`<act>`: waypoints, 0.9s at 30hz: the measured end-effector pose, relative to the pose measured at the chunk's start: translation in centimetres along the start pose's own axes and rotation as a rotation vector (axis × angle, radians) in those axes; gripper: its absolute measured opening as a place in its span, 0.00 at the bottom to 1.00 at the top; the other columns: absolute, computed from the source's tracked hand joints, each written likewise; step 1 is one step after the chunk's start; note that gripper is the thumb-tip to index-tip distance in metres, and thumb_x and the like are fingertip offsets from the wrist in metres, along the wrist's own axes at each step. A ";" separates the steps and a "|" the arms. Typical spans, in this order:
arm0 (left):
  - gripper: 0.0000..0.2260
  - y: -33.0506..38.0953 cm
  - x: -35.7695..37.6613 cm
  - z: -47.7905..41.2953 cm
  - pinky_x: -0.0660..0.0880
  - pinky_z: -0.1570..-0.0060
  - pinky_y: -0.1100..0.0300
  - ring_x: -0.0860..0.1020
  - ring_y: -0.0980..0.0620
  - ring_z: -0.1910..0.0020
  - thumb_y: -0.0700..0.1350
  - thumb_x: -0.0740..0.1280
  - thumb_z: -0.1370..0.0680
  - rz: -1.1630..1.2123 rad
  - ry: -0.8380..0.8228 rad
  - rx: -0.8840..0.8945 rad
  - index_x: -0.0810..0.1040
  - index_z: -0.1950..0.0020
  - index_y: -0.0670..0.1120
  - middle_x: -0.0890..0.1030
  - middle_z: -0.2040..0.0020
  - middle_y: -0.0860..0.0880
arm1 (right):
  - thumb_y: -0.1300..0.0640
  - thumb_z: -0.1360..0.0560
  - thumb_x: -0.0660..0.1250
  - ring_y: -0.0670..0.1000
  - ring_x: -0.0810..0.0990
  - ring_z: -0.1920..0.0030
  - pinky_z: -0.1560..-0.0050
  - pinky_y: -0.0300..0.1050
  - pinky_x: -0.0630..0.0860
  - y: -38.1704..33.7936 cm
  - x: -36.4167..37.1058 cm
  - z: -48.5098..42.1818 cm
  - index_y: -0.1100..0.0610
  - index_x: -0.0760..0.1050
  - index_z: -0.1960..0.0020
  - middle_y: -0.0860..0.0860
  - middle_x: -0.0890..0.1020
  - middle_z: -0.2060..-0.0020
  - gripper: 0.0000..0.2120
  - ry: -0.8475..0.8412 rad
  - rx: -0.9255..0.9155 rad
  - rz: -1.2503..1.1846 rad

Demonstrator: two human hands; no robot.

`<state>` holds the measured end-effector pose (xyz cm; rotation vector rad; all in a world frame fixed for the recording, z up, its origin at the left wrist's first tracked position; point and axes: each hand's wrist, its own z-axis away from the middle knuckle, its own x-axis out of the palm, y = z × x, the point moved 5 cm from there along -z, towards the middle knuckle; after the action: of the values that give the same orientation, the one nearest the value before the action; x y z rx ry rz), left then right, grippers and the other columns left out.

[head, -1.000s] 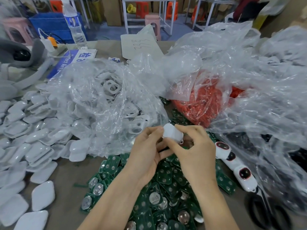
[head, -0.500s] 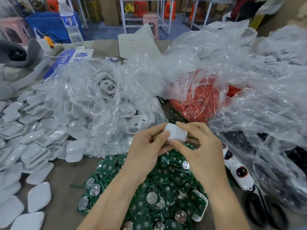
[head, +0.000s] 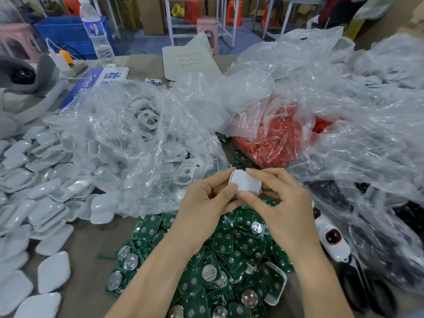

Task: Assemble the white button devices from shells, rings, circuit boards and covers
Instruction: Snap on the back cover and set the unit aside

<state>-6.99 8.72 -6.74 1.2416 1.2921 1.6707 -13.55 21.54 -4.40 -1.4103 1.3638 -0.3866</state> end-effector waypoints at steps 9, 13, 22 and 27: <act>0.16 0.5 0.5 0.2 0.78 0.51 0.67 0.83 0.53 0.45 0.34 0.64 0.21 -0.080 -0.076 0.030 0.77 0.37 0.49 0.85 0.47 0.50 | 0.55 0.31 0.75 0.42 0.78 0.50 0.51 0.29 0.73 0.3 -0.6 0.1 0.45 0.79 0.43 0.41 0.77 0.51 0.18 -0.063 0.030 -0.016; 0.16 0.3 0.4 0.1 0.78 0.51 0.67 0.83 0.53 0.45 0.33 0.64 0.21 -0.100 -0.059 0.030 0.76 0.34 0.45 0.85 0.46 0.48 | 0.56 0.32 0.76 0.42 0.79 0.52 0.53 0.29 0.74 0.3 -0.5 0.2 0.43 0.78 0.44 0.41 0.77 0.51 0.18 -0.039 0.046 -0.029; 0.15 0.5 0.6 0.3 0.79 0.51 0.65 0.83 0.52 0.47 0.31 0.63 0.21 -0.078 -0.061 0.032 0.79 0.41 0.48 0.86 0.49 0.48 | 0.59 0.30 0.74 0.43 0.82 0.53 0.53 0.33 0.76 0.7 -0.8 0.2 0.44 0.83 0.51 0.43 0.83 0.54 0.12 -0.007 0.149 -0.194; 0.16 0.8 0.7 0.4 0.79 0.52 0.65 0.84 0.50 0.48 0.30 0.63 0.21 -0.062 -0.049 0.045 0.80 0.43 0.49 0.86 0.50 0.47 | 0.61 0.30 0.73 0.46 0.84 0.58 0.55 0.38 0.80 1.5 -0.6 0.3 0.48 0.85 0.56 0.48 0.86 0.59 0.08 0.008 0.326 -0.461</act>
<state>-6.81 9.28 -5.73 1.2487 1.3320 1.5659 -14.26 22.55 -5.48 -1.4354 0.9190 -0.8752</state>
